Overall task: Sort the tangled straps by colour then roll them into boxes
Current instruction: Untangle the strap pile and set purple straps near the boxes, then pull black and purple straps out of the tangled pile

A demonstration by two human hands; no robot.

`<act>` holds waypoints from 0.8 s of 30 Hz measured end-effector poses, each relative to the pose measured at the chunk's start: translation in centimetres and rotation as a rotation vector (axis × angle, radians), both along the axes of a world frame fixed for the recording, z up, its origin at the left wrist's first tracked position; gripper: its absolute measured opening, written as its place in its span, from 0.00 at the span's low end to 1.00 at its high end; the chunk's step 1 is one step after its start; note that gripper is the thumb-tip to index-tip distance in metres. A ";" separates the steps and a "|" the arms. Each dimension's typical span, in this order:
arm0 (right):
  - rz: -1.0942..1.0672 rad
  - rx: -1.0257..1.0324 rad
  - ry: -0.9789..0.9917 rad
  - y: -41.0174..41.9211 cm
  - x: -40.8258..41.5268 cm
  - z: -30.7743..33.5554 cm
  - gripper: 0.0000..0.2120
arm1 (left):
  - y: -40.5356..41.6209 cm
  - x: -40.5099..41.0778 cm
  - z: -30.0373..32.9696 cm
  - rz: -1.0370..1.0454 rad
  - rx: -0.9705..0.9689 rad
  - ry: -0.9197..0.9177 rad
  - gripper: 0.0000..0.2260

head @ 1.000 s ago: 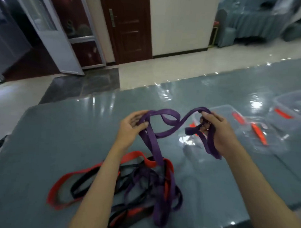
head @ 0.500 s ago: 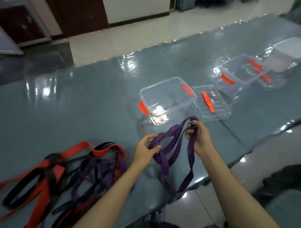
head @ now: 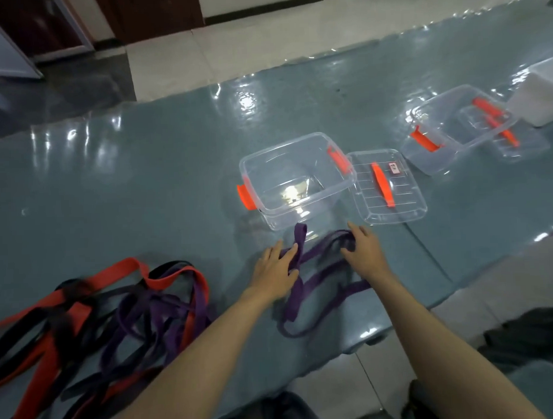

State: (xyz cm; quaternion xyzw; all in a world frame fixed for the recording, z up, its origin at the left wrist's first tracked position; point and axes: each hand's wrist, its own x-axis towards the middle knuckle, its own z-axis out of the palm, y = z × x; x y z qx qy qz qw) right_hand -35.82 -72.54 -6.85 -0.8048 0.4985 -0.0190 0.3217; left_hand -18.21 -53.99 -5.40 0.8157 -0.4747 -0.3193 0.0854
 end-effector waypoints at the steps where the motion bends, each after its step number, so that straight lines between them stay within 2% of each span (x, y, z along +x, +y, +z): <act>1: 0.033 -0.026 0.028 0.4 -0.1 -0.1 0.32 | 0.3 0.0 0.1 0.010 0.030 -0.031 0.29; 5: 0.162 -0.135 0.018 4.0 0.7 1.7 0.23 | 2.3 1.0 0.5 0.040 0.043 -0.105 0.29; 9: 0.380 -0.240 0.010 9.0 3.2 3.4 0.16 | 6.3 2.7 1.1 0.039 0.007 -0.225 0.30; 14: 0.505 -0.263 -0.077 15.3 8.1 3.3 0.09 | 14.5 4.7 2.2 0.015 -0.094 -0.429 0.15; 16: 0.518 -0.207 -0.140 17.9 10.1 3.1 0.08 | 18.5 5.6 2.4 0.044 -0.108 -0.464 0.16; 19: 0.513 -0.042 -0.130 21.7 12.6 1.8 0.08 | 24.8 7.0 2.5 0.166 -0.092 -0.468 0.17; 24: 0.542 0.264 0.108 26.5 15.1 -0.6 0.19 | 34.6 9.8 1.2 0.438 -0.018 -0.362 0.13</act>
